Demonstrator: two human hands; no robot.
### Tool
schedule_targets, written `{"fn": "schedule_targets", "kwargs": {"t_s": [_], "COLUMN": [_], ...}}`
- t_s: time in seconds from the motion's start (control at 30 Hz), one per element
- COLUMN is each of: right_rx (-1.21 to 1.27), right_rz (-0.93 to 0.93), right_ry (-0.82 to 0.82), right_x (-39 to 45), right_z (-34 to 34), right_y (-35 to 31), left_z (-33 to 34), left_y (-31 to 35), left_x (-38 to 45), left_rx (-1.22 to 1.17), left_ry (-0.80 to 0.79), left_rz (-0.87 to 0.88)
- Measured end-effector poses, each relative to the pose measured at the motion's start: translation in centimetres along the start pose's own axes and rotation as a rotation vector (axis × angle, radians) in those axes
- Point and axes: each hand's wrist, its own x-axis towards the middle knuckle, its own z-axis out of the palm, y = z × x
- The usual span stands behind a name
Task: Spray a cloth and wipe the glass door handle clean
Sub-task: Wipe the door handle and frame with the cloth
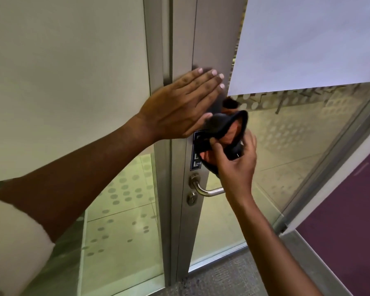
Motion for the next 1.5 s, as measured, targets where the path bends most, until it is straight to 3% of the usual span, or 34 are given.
{"fn": "schedule_targets", "kwargs": {"t_s": [0.07, 0.23, 0.57, 0.7, 0.97, 1.33, 1.5], "right_rx": [-0.179, -0.351, -0.642, -0.577, -0.534, -0.678, -0.55], "right_rz": [-0.135, -0.288, -0.182, -0.162, -0.363, -0.268, -0.171], "right_ry": [0.008, 0.056, -0.174, -0.184, 0.028, -0.238, -0.351], "right_x": [0.4, 0.3, -4.2, -3.7, 1.1, -3.7, -3.0], "right_z": [1.3, 3.6, 1.5, 1.1, 3.1, 0.3, -0.8], "right_y": [0.8, 2.3, 8.1, 7.8, 2.6, 9.3, 8.9], "left_z": [0.0, 0.2, 0.1, 0.0, 0.1, 0.1, -1.0], "left_y": [0.0, 0.0, 0.1, 0.1, 0.0, 0.3, 0.5], "left_x": [0.0, 0.0, 0.2, 0.2, 0.1, 0.1, 0.2], "left_rx": [-0.004, -0.023, 0.003, 0.015, -0.001, 0.03, -0.018], "left_ry": [0.007, 0.027, 0.026, 0.01, -0.02, -0.065, -0.157], "left_rz": [0.013, 0.016, 0.012, 0.017, 0.015, -0.006, -0.031]}}
